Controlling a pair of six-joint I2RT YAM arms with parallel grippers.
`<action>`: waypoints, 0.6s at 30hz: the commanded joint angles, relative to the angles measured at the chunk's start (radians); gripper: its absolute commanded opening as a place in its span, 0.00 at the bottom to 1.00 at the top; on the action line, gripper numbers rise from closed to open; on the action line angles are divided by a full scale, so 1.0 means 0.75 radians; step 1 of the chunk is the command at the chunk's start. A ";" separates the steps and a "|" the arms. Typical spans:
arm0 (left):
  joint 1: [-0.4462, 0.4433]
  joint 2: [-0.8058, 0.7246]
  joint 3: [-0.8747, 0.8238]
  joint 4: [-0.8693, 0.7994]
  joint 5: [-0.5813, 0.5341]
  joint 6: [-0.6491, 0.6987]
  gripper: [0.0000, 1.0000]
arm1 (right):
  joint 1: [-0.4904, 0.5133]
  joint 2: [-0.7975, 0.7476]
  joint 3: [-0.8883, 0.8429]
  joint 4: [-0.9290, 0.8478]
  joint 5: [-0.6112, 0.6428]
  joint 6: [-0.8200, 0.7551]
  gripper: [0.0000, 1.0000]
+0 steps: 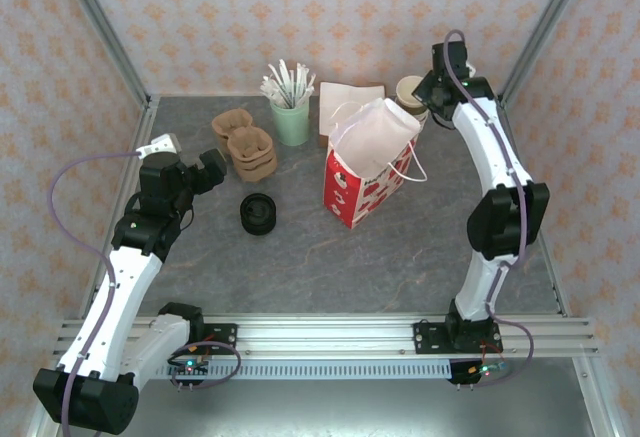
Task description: Pack the takeout coffee
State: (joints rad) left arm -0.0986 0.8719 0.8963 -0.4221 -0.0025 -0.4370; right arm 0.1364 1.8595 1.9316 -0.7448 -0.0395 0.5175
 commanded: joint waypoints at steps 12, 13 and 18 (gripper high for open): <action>-0.015 -0.007 0.130 -0.099 0.051 0.006 1.00 | 0.009 -0.462 -0.066 -0.111 0.124 -0.008 0.00; -0.017 0.004 0.144 -0.127 0.034 0.004 1.00 | 0.008 -0.508 -0.089 -0.134 0.138 -0.020 0.00; -0.032 0.049 0.157 -0.191 0.053 0.022 0.99 | 0.008 -0.771 -0.306 -0.229 0.203 -0.068 0.00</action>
State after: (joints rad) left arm -0.1120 0.8909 0.9924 -0.4984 0.0227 -0.4370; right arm 0.1371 1.3727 1.7699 -0.8246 0.0544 0.5007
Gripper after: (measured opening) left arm 0.987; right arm 0.044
